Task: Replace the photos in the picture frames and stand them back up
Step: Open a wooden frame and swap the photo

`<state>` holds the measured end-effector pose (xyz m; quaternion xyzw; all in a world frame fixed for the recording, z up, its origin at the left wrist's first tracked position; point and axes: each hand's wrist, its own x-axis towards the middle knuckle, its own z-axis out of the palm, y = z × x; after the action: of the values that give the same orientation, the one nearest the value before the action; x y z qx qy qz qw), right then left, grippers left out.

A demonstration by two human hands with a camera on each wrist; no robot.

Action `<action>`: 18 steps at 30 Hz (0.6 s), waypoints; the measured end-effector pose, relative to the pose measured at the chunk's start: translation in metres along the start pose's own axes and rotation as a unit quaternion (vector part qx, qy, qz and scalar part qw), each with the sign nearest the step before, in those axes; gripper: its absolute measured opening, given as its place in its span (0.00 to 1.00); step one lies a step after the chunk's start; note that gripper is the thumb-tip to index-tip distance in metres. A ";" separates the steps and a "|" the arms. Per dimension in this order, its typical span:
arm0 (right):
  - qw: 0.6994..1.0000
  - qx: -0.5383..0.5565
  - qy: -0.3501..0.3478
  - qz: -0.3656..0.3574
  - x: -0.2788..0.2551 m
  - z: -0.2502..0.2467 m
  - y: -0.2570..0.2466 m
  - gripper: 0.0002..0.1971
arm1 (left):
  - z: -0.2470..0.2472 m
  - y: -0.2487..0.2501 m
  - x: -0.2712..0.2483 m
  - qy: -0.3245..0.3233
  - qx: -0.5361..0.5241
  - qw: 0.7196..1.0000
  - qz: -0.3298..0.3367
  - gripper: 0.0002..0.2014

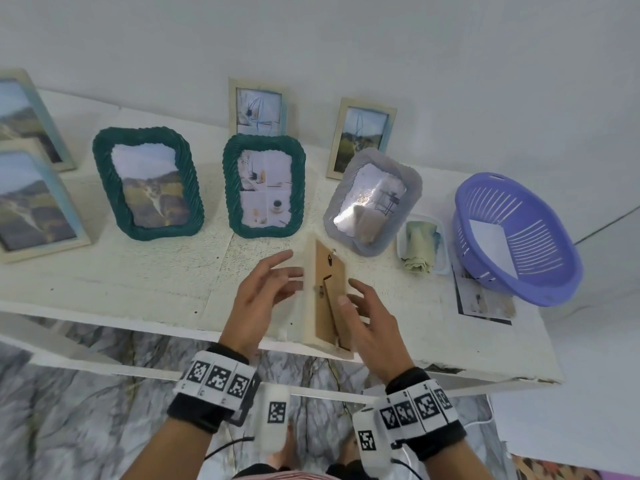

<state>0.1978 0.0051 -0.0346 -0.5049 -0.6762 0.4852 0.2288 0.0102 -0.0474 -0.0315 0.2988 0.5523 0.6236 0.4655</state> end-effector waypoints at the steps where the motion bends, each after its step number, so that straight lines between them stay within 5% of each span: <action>1: 1.000 0.021 -0.013 0.019 0.000 -0.006 -0.005 0.31 | 0.005 0.006 0.000 -0.041 -0.036 0.998 0.001 0.16; 5: 0.997 0.071 0.020 0.023 0.003 -0.032 -0.015 0.30 | 0.032 0.009 0.004 -0.152 -0.002 0.988 0.007 0.17; 9: 0.995 0.077 0.049 0.026 0.006 -0.060 -0.011 0.11 | 0.048 -0.015 0.008 -0.128 0.180 0.975 0.005 0.16; 11: 0.993 0.093 0.071 0.033 0.006 -0.070 -0.002 0.10 | 0.052 -0.027 0.008 -0.102 0.235 0.967 -0.019 0.14; 18: 0.921 0.367 0.045 0.120 0.001 -0.068 0.014 0.11 | 0.067 -0.022 0.006 -0.032 0.067 0.993 -0.090 0.15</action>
<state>0.2580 0.0357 -0.0182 -0.4843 -0.3743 0.6996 0.3687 0.0726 -0.0154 -0.0398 0.2986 0.6019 0.5311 0.5162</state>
